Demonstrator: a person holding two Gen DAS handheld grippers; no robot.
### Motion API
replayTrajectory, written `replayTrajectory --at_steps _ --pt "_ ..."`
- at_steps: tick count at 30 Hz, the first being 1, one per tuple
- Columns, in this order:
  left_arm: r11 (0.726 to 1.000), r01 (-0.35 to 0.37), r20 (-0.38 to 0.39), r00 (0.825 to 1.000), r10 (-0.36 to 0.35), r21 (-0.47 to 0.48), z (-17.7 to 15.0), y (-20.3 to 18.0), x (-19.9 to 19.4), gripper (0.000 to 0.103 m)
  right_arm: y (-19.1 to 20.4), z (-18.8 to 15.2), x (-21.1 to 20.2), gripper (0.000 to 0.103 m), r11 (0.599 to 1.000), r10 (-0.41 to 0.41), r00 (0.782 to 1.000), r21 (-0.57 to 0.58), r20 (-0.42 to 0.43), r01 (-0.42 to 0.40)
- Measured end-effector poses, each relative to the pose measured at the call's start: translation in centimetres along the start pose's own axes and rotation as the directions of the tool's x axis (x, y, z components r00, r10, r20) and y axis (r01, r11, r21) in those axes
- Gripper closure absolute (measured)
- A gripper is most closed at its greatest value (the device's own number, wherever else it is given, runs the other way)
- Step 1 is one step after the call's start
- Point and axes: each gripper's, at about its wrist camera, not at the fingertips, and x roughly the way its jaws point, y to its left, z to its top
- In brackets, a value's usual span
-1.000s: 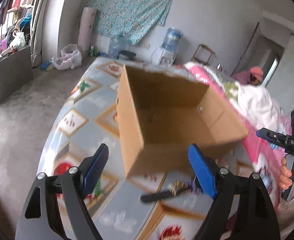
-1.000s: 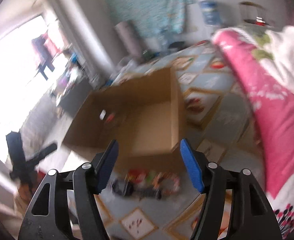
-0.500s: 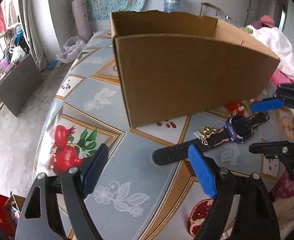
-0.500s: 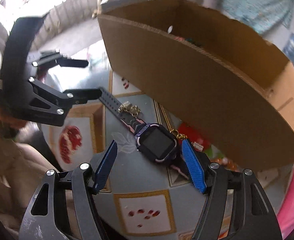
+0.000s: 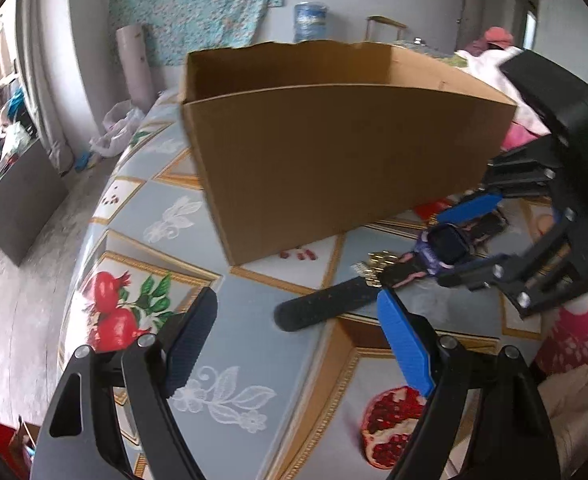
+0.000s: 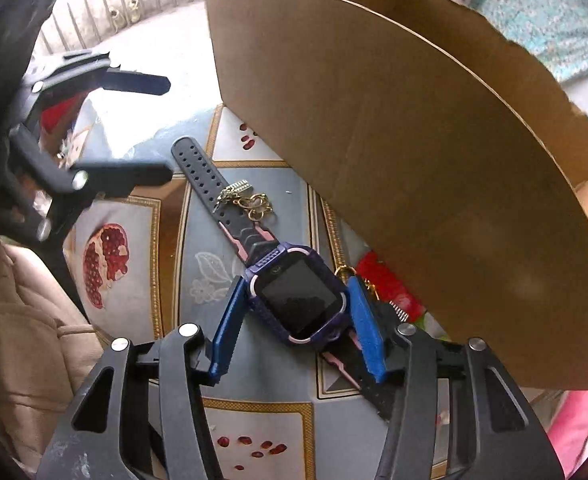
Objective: Organize jewelry
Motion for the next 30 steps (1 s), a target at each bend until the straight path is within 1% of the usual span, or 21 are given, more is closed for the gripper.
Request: replayTrajectory --at_steps 3,5,6,7,11,13,14,16,17,20,21,22,23,25,27,30 --pt "0.999 0.006 0.008 1.0 -0.006 0.053 0.0 -1.4 -0.3 0.023 -1.1 -0.5 0.0 0.055 0.998 0.047 0.999 0.035 -0.002 -0.047" --pt "0.996 0.007 0.015 1.0 -0.008 0.085 0.1 -2.0 -0.4 0.023 -2.1 -0.6 0.0 0.055 0.99 0.113 0.994 0.084 -0.001 -0.113" --pt "0.994 0.007 0.019 1.0 -0.009 0.106 0.2 -2.5 -0.5 0.023 -3.0 -0.8 0.0 0.055 0.977 0.169 0.986 0.131 0.002 -0.168" --pt "0.992 0.009 0.02 1.0 -0.012 0.123 0.2 -2.9 -0.5 0.023 -3.8 -0.9 0.1 0.055 0.966 0.203 0.979 0.161 0.005 -0.201" --pt "0.98 -0.009 0.02 1.0 0.006 0.198 0.3 -4.7 -0.2 0.023 -5.9 -1.1 0.2 0.055 0.916 0.32 0.947 0.252 0.013 -0.313" --pt "0.974 -0.018 0.023 1.0 0.013 0.224 0.2 -5.1 -0.2 0.024 -6.9 -1.0 0.3 0.055 0.885 0.376 0.926 0.291 0.014 -0.364" --pt "0.972 -0.019 0.023 1.0 0.014 0.235 0.2 -5.5 -0.1 0.025 -7.2 -1.1 0.3 0.055 0.881 0.387 0.922 0.291 0.011 -0.373" --pt "0.966 -0.027 0.022 1.0 0.022 0.256 0.3 -6.1 0.0 0.029 -7.5 -1.1 0.4 0.055 0.882 0.391 0.92 0.287 -0.005 -0.373" --pt "0.965 -0.023 0.022 1.0 0.018 0.262 0.3 -6.3 0.0 0.03 -7.6 -1.1 0.5 0.055 0.885 0.391 0.92 0.281 -0.014 -0.372" --pt "0.961 0.001 0.023 1.0 -0.008 0.278 0.4 -7.0 0.2 0.038 -7.4 -0.9 0.5 0.055 0.891 0.389 0.921 0.265 -0.023 -0.369" --pt "0.958 0.007 0.021 1.0 -0.014 0.285 0.6 -7.0 0.3 0.042 -6.4 -0.6 1.0 0.055 0.893 0.386 0.922 0.259 -0.024 -0.367" --pt "0.955 0.011 0.016 1.0 -0.017 0.295 0.6 -7.2 0.5 0.047 -6.4 -0.4 1.1 0.055 0.895 0.385 0.922 0.255 -0.026 -0.367" --pt "0.952 0.014 0.011 1.0 -0.018 0.306 0.5 -7.4 0.6 0.05 -5.9 -0.1 1.0 0.055 0.895 0.387 0.922 0.252 -0.028 -0.368" --pt "0.942 0.028 0.004 1.0 -0.031 0.334 0.5 -8.0 0.8 0.057 -5.6 -0.5 0.5 0.055 0.892 0.395 0.918 0.253 -0.032 -0.375" --pt "0.939 0.05 -0.009 0.999 -0.05 0.34 0.5 -8.1 1.1 0.058 -5.4 -0.7 0.7 0.055 0.893 0.396 0.918 0.249 -0.037 -0.375" --pt "0.939 0.094 -0.05 0.995 -0.082 0.331 0.3 -8.1 1.9 0.058 -5.3 -0.7 0.7 0.055 0.894 0.395 0.918 0.245 -0.039 -0.375"
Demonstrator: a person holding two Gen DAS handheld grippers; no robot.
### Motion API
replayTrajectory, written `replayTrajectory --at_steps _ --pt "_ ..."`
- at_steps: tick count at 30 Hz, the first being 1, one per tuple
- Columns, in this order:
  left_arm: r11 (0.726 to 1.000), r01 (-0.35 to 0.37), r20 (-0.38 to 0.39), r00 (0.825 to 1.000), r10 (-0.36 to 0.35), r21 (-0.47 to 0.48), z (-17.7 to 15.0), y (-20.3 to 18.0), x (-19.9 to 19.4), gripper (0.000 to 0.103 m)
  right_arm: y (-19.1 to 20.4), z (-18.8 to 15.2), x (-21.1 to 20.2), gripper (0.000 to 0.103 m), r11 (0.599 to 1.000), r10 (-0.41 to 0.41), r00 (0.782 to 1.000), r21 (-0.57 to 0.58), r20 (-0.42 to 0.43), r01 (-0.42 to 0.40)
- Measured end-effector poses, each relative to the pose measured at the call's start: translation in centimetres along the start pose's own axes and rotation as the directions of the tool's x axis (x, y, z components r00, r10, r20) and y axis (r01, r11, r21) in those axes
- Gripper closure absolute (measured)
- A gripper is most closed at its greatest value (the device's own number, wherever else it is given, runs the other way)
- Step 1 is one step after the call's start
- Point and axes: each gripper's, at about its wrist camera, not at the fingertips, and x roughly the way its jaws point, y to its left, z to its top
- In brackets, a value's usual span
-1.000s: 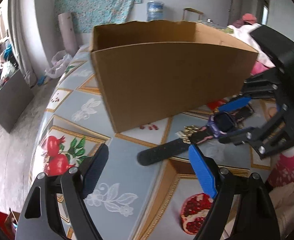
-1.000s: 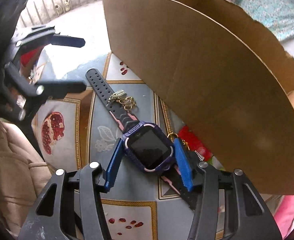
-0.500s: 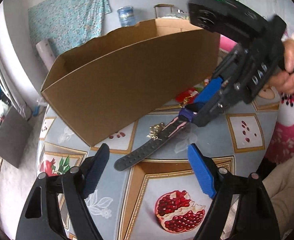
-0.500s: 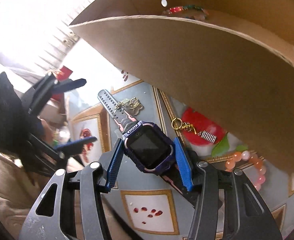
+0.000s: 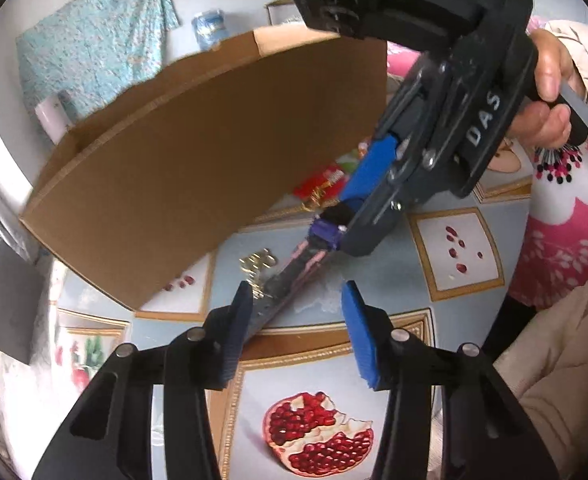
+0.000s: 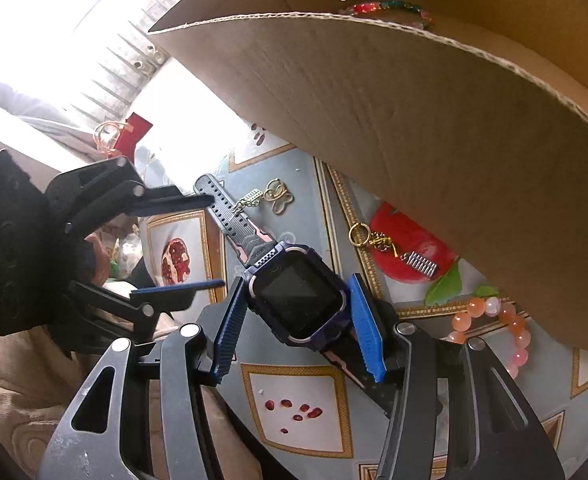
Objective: Organize jewelry
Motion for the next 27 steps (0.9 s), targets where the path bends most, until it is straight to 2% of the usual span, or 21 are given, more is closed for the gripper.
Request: replayTrajectory --at_steps 6,9,13,17,22,25,27 --pt "0.997 0.068 -0.013 0.998 -0.068 -0.034 0.0 0.5 1.4 0.058 0.8 -0.1 0.0 0.055 1.0 -0.016 1.0 -0.02 -0.001 0.016" --pt "0.997 0.04 -0.01 0.999 -0.041 -0.072 0.1 1.3 1.9 0.048 1.0 -0.3 0.2 0.055 0.999 -0.022 1.0 -0.029 -0.001 0.022" --pt "0.995 0.019 -0.011 1.0 -0.02 -0.101 0.0 1.9 1.7 0.047 1.4 -0.5 0.4 0.055 0.999 -0.027 1.0 -0.038 -0.004 0.027" --pt "0.997 0.025 0.02 1.0 -0.024 -0.067 -0.2 0.7 0.8 0.047 1.6 -0.6 0.5 0.055 0.999 -0.022 1.0 -0.04 -0.012 0.021" --pt "0.999 0.009 0.038 0.999 -0.011 0.051 -0.1 -1.8 0.2 0.047 1.6 -0.7 0.8 0.055 0.999 0.002 1.0 -0.032 -0.028 -0.003" --pt "0.998 0.041 0.026 0.999 -0.042 0.048 -0.4 -1.8 0.2 0.047 1.6 -0.7 1.0 0.055 0.999 0.007 1.0 -0.032 -0.03 -0.007" --pt "0.995 0.097 -0.005 0.995 -0.097 0.028 -0.5 -1.3 1.0 0.047 1.8 -0.7 1.1 0.055 0.999 0.0 1.0 -0.041 -0.03 -0.002"
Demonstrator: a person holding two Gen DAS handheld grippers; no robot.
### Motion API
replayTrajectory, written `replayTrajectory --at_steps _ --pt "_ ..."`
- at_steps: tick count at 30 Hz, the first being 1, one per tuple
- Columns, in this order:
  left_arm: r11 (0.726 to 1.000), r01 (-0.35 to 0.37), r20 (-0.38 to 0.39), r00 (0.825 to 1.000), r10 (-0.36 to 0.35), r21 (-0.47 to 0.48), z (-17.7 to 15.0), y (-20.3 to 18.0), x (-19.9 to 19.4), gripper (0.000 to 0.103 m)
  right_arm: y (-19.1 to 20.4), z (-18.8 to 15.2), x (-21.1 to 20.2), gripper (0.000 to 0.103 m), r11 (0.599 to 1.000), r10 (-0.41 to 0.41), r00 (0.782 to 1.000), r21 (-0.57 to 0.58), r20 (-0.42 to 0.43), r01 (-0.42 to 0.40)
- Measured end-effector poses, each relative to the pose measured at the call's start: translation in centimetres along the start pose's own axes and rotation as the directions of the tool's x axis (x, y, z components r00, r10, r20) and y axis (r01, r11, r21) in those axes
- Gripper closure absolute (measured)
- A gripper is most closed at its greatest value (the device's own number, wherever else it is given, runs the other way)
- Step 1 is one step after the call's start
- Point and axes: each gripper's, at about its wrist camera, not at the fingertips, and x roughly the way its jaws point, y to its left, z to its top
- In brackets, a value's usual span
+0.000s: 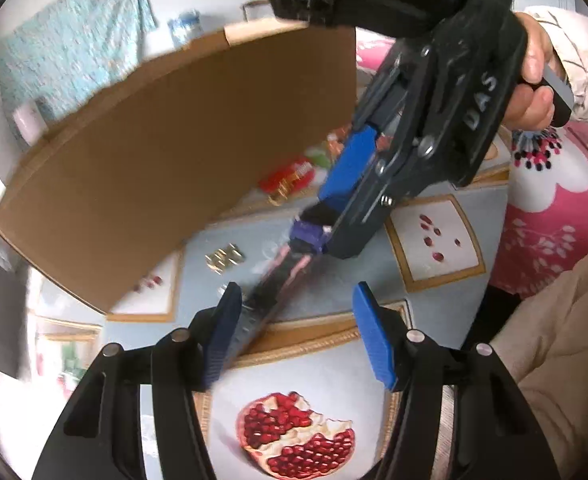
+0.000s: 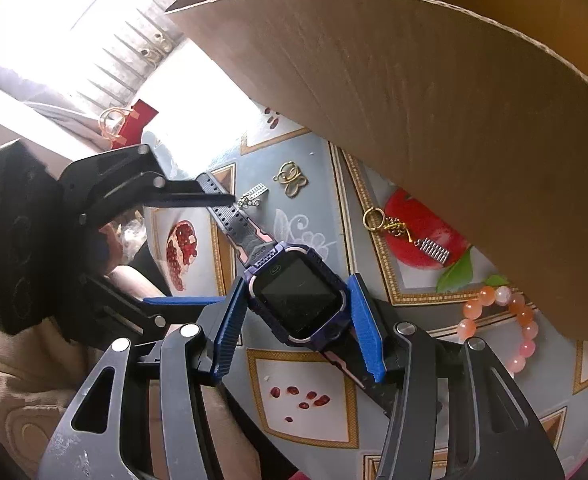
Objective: Organize jewelry
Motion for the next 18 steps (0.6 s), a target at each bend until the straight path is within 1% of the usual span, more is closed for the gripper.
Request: replayTrajectory --at_steps 3,4,5,7,10,12,13,15,18 --pt "0.999 0.044 0.02 0.999 -0.044 -0.03 -0.1 1.6 0.4 0.047 0.3 0.0 0.1 0.055 1.0 -0.013 1.0 -0.012 -0.001 0.013" --pt "0.997 0.056 0.016 0.998 -0.056 -0.049 -0.2 2.1 0.6 0.046 0.4 -0.1 0.2 0.055 1.0 -0.014 1.0 -0.013 -0.003 0.014" --pt "0.995 0.071 0.028 0.997 -0.069 -0.07 -0.3 2.7 0.4 0.046 0.6 -0.1 0.2 0.055 1.0 -0.016 1.0 -0.013 -0.002 0.016" --pt "0.992 0.086 0.039 0.996 -0.082 -0.094 -0.3 3.3 0.4 0.046 0.7 -0.1 0.3 0.055 1.0 -0.02 1.0 -0.016 -0.004 0.02" --pt "0.994 0.041 0.034 0.999 -0.037 -0.102 -0.4 3.9 0.1 0.046 1.0 -0.1 0.5 0.055 1.0 -0.021 1.0 -0.012 -0.001 0.021" --pt "0.992 0.015 0.021 1.0 -0.012 -0.122 -0.7 4.5 -0.1 0.042 0.9 -0.2 0.5 0.055 1.0 -0.015 1.0 -0.007 0.001 0.015" --pt "0.992 0.006 0.016 1.0 -0.004 -0.128 -0.8 4.5 -0.4 0.042 0.9 -0.2 0.6 0.055 1.0 -0.012 1.0 -0.006 0.002 0.012" --pt "0.993 -0.006 0.025 1.0 0.009 -0.12 -1.0 4.2 -1.2 0.042 0.8 -0.3 0.6 0.055 1.0 -0.008 1.0 -0.005 0.004 0.008" --pt "0.996 -0.003 0.045 0.999 0.008 -0.092 -1.1 3.0 -2.0 0.042 0.5 -0.4 0.5 0.055 1.0 -0.002 1.0 -0.008 0.005 0.002"
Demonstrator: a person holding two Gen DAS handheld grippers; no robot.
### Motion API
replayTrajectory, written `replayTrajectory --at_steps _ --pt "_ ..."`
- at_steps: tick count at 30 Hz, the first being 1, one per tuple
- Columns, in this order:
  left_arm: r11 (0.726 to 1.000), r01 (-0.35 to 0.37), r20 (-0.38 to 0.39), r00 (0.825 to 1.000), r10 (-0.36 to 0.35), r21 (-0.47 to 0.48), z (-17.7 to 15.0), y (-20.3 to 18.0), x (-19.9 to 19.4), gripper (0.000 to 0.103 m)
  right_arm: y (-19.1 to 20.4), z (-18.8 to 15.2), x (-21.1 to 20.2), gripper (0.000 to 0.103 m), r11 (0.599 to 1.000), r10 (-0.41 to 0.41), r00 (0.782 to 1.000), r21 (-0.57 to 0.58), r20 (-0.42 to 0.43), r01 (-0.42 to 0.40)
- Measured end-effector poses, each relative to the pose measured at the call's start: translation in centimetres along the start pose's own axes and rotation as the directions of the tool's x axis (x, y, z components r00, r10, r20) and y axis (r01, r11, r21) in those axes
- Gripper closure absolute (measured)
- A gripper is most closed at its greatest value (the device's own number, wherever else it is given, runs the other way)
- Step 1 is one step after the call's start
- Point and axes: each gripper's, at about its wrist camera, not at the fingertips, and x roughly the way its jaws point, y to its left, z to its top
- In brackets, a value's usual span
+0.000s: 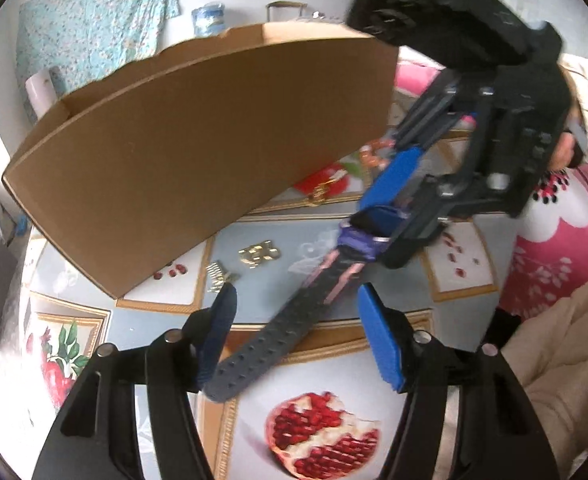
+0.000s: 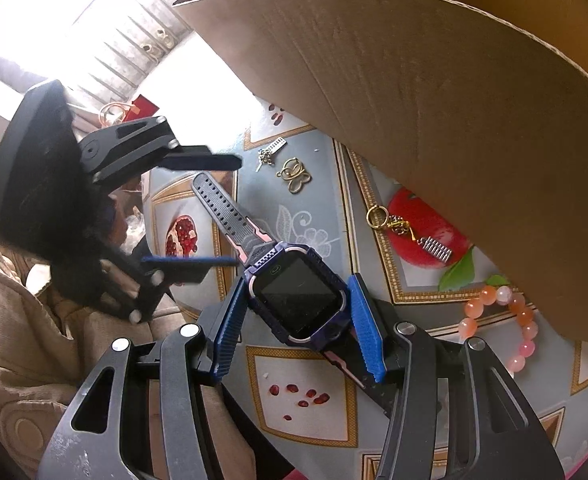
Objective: Organize jewelry
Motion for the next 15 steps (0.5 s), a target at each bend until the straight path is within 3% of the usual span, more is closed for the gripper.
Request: replayTrajectory --at_steps 6,15 --pt "0.994 -0.069 -0.001 0.998 0.069 0.082 0.1 -2.1 0.8 0.044 -0.5 0.0 -0.2 0.055 1.0 0.011 1.0 -0.001 0.001 -0.011" --pt "0.992 -0.092 0.008 0.996 0.091 0.091 0.5 -1.8 1.7 0.082 -0.4 -0.8 -0.6 0.055 1.0 0.0 0.999 0.022 0.042 -0.001"
